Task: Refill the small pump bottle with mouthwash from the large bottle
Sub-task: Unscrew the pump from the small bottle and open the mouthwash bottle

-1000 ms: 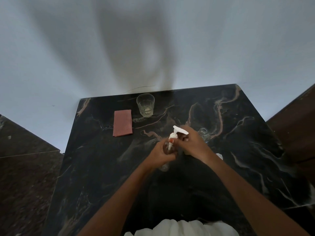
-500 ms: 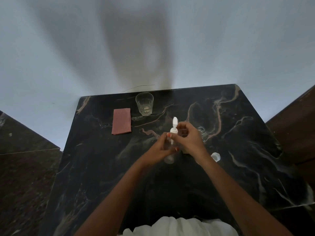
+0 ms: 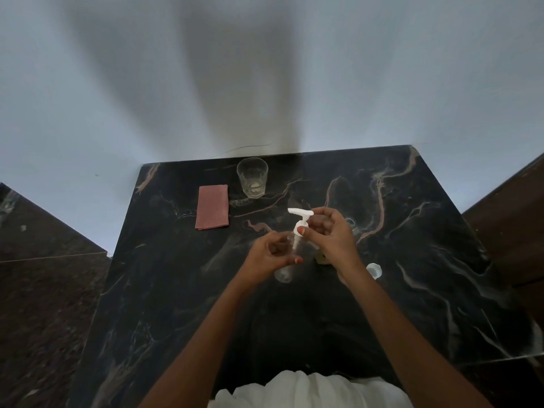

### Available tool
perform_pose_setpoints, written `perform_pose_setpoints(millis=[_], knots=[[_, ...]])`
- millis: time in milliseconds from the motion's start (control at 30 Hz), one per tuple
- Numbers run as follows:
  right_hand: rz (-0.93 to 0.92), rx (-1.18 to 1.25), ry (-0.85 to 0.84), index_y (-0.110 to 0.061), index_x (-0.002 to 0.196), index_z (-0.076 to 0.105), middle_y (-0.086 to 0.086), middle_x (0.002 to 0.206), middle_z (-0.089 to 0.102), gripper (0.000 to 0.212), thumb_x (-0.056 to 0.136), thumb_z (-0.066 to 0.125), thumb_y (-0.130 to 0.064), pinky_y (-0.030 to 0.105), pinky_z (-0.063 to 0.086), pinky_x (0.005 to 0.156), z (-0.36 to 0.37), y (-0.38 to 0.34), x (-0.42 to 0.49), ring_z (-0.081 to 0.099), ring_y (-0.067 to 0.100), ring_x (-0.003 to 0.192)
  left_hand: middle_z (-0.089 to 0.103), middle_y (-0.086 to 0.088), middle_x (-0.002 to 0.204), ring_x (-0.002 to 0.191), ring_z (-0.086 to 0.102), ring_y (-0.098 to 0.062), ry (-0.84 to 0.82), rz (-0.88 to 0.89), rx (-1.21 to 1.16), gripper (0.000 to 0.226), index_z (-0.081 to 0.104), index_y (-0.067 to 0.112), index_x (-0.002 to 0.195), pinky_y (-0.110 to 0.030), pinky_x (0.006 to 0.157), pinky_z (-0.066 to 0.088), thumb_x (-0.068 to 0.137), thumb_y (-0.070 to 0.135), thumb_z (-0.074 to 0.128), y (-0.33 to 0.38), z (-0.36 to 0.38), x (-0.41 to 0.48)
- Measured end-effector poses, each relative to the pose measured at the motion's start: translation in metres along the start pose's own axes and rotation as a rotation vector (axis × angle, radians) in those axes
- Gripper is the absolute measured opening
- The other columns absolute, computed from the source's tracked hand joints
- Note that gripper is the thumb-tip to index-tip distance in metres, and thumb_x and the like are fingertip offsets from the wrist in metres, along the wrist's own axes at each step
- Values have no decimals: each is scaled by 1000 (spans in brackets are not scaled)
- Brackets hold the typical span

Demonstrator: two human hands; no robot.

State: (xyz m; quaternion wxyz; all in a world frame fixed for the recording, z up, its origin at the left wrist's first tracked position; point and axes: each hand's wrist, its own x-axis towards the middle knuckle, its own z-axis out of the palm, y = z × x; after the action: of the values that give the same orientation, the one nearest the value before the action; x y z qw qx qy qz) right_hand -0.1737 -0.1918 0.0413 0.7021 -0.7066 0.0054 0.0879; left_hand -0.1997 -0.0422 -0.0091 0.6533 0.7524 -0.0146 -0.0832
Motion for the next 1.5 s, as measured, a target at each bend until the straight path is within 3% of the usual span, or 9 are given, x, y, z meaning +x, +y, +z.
perform_pose_setpoints(millis=[100, 200, 367, 533, 667, 800, 1033, 1233, 1500], knots=[[-8, 5, -41, -8, 111, 49, 3, 97, 67, 37, 79, 64, 3, 18, 54, 75, -1, 2, -1, 65, 5, 88, 62, -8, 109, 103, 61, -17, 40, -15, -8, 46, 59, 25, 108, -26, 88, 51, 68, 10, 76, 1, 1, -2], [-36, -160, 18, -18, 111, 48, -1, 109, 59, 43, 76, 72, -13, 21, 49, 81, 0, 5, 0, 57, 10, 99, 60, -9, 110, 103, 60, -18, 56, -4, 17, 50, 56, 27, 109, -26, 90, 51, 67, 9, 77, 2, 3, -2], [-57, -234, 87, -12, 100, 55, 1, 89, 61, 36, 71, 77, -16, 14, 48, 67, 0, 6, -1, 57, 10, 81, 58, -10, 108, 102, 59, -18, 37, 22, 96, 48, 57, 18, 113, -32, 91, 50, 69, 13, 76, 0, 7, -3], [-29, -73, 17, -13, 106, 54, 2, 98, 65, 34, 77, 69, -2, 16, 53, 74, -4, 1, -4, 63, 2, 85, 59, -11, 108, 102, 59, -19, 71, 11, 74, 48, 57, 22, 111, -33, 92, 50, 68, 13, 77, 1, 6, -4], [27, -82, 32, -22, 104, 52, -4, 97, 61, 38, 74, 74, -15, 16, 50, 70, 0, 3, -3, 58, 7, 91, 57, -10, 110, 104, 58, -19, 59, 6, 97, 50, 56, 15, 115, -33, 93, 49, 69, 13, 76, 1, 5, -5], [40, -69, 80, -11, 104, 56, 1, 90, 64, 38, 72, 76, -14, 9, 49, 63, 5, 6, -1, 61, 7, 82, 57, -6, 109, 103, 57, -16, 60, 11, 130, 52, 55, 12, 117, -29, 91, 50, 69, 15, 76, 1, 6, -5], [64, -24, -5, -10, 110, 54, 6, 104, 66, 36, 77, 70, -9, 29, 52, 85, 2, 8, 0, 62, 15, 97, 55, 9, 103, 100, 57, -8, 104, 20, 97, 49, 53, 34, 107, -18, 83, 49, 67, 15, 77, -1, 3, -5], [-42, -247, 47, -10, 94, 66, 1, 85, 68, 24, 72, 75, -15, 14, 52, 67, 1, 3, -2, 65, 7, 79, 54, 11, 102, 99, 57, -8, 58, 17, 133, 51, 53, 31, 110, -19, 82, 48, 67, 18, 77, -1, 3, -3], [-44, -68, 61, -25, 87, 68, -7, 84, 71, 18, 76, 70, -11, 6, 48, 64, -24, -23, 1, 66, -1, 79, 56, -1, 108, 103, 57, -14, 48, 3, 109, 50, 58, 24, 111, -27, 90, 50, 66, 17, 78, -5, -4, -3]])
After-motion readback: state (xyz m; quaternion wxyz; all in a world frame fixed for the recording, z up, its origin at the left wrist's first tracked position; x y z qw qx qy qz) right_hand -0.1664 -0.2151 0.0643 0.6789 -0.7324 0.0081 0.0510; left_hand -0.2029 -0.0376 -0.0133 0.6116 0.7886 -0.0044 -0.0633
